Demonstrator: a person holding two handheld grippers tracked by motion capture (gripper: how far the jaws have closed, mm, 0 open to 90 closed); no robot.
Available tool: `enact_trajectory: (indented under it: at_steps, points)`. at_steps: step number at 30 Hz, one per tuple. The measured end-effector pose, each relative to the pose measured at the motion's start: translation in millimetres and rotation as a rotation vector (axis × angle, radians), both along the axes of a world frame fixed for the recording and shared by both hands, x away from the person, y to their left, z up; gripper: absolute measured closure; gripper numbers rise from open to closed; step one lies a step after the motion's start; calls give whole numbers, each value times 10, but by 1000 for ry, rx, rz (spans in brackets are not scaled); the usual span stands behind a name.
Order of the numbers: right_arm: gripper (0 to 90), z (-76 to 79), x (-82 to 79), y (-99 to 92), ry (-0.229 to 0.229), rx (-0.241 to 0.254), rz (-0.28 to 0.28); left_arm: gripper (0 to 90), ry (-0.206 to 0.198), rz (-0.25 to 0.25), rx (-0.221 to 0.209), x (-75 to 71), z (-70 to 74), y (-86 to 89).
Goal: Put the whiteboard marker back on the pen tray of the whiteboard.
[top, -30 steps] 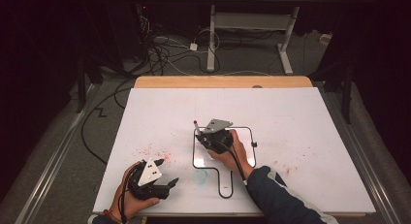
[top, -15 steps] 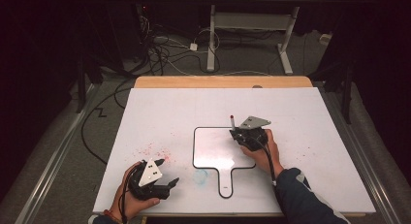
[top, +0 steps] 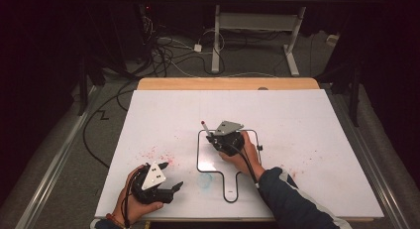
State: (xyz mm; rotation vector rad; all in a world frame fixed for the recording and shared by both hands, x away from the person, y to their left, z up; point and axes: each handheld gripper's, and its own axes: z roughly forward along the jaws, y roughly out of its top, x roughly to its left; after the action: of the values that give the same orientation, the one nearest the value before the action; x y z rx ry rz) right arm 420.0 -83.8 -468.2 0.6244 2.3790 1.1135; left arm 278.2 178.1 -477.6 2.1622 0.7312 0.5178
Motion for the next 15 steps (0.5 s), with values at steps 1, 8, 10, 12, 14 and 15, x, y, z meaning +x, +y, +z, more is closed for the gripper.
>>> enact_trajectory:
  at_steps: [1,8,10,12,14,15]
  points:
    - [816,1,6,-11,2,2,0,208,0,0,0,-1,1,3]
    - [816,11,116,-433,5,18,-109,208,-4,-1,3,-4,8,-12]
    - [816,12,146,-565,3,26,-140,208,-1,-2,6,-2,5,-20]
    - [816,16,168,-646,5,31,-158,208,-2,-2,5,-2,4,-28]
    - [816,15,173,-646,11,37,-165,208,-1,-2,9,-1,2,-32]
    - [816,13,169,-616,1,27,-162,208,1,-2,9,-1,0,-33]
